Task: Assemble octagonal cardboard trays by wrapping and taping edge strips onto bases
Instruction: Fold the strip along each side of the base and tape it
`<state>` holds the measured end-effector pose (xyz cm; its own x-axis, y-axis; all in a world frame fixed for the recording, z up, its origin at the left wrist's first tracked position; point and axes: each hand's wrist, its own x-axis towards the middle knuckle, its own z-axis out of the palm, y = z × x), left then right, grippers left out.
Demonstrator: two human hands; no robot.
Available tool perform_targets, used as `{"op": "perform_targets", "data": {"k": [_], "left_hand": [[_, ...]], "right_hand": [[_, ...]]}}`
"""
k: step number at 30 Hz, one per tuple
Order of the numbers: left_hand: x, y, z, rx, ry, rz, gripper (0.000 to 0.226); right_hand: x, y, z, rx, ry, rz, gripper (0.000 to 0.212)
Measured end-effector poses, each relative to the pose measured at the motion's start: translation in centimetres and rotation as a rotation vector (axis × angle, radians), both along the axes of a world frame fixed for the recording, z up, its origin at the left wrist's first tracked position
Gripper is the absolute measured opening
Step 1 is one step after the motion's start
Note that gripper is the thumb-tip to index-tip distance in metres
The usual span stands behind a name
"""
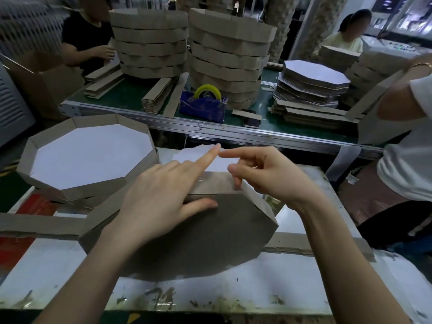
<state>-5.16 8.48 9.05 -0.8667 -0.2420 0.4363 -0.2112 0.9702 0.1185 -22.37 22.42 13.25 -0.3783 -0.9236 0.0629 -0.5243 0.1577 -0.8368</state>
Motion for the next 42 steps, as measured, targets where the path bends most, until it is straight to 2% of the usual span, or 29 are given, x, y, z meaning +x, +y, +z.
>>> {"op": "perform_targets", "data": {"k": [5, 8, 18, 25, 29, 33, 36, 39, 41, 42], "left_hand": [[0.4, 0.0, 0.2, -0.054, -0.090, -0.113, 0.060], [0.4, 0.1, 0.4, -0.063, -0.128, -0.108, 0.052], [0.3, 0.3, 0.3, -0.034, -0.147, -0.075, 0.048], [0.3, 0.4, 0.5, -0.024, -0.143, -0.103, 0.047], [0.4, 0.5, 0.6, 0.011, -0.140, -0.086, 0.051], [0.3, 0.4, 0.5, -0.017, -0.158, -0.098, 0.048], [-0.1, 0.7, 0.8, -0.064, -0.180, -0.127, 0.046], [-0.3, 0.7, 1.0, -0.034, -0.184, -0.127, 0.047], [-0.2, 0.6, 1.0, 0.018, -0.187, -0.138, 0.045], [-0.2, 0.5, 1.1, 0.049, -0.183, -0.148, 0.042]], "right_hand": [[-0.3, 0.8, -0.7, 0.059, 0.012, -0.030, 0.030], [-0.5, 1.1, -0.9, 0.074, 0.022, -0.029, 0.026], [-1.0, 1.7, -1.8, 0.123, 0.064, -0.004, 0.020], [-1.8, 1.4, -1.7, 0.204, 0.124, 0.119, 0.030], [-2.5, 1.2, -1.8, 0.222, 0.066, 0.140, 0.032], [-3.3, 1.4, -2.7, 0.208, 0.043, 0.064, 0.040], [-3.7, 1.7, -3.4, 0.150, -0.004, 0.095, 0.030], [-3.8, 2.1, -4.8, 0.104, -0.189, 0.142, 0.021], [-4.0, 2.4, -5.6, 0.100, -0.336, 0.171, 0.031], [-4.2, 2.5, -5.6, 0.116, -0.350, 0.172, 0.038]]}}
